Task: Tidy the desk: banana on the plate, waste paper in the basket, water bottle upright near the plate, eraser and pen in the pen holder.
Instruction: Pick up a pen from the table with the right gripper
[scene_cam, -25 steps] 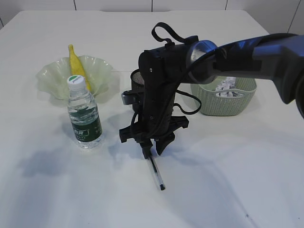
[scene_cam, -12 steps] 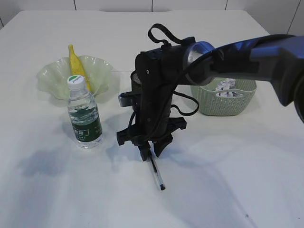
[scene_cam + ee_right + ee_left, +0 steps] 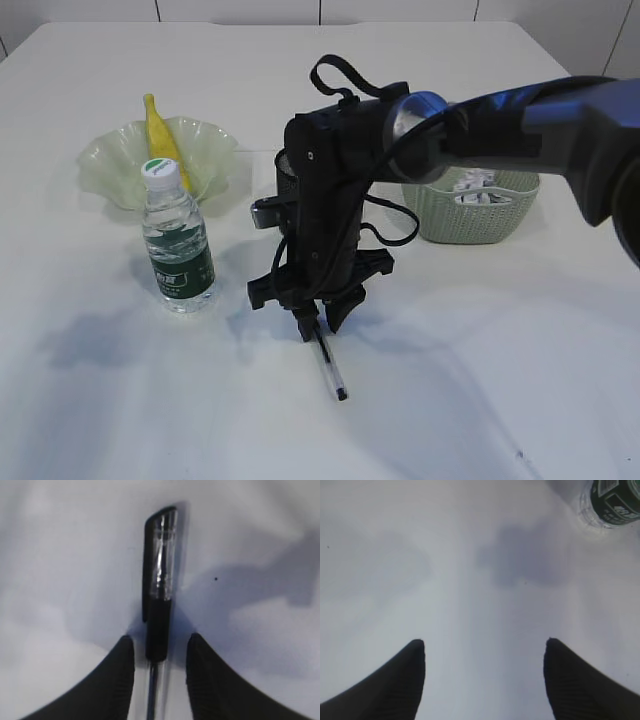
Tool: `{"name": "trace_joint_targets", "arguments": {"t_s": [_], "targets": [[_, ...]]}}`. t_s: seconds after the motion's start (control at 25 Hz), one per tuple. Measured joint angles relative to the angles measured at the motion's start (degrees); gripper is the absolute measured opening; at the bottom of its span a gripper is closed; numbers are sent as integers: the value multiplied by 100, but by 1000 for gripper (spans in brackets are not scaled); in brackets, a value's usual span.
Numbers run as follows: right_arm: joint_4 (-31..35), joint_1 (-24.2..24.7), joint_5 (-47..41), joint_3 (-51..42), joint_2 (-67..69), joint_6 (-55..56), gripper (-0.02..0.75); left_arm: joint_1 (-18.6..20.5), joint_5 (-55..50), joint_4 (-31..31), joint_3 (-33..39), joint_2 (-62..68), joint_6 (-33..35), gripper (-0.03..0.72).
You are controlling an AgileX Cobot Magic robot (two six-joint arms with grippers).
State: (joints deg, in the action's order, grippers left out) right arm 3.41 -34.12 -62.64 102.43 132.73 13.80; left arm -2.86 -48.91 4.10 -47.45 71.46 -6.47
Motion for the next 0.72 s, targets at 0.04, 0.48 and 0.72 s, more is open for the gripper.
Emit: {"name": "trace_joint_targets", "arguments": {"t_s": [0.04,0.48,0.72], "targets": [[0,0,0,0,40,0,265,0,9,0,0,0,0,520],[12,0,0,13,62,0,161,0,23,0,0,0,0,519],[23,0,-38,13,62,0,52,0,23,0,0,0,0,520]]}}
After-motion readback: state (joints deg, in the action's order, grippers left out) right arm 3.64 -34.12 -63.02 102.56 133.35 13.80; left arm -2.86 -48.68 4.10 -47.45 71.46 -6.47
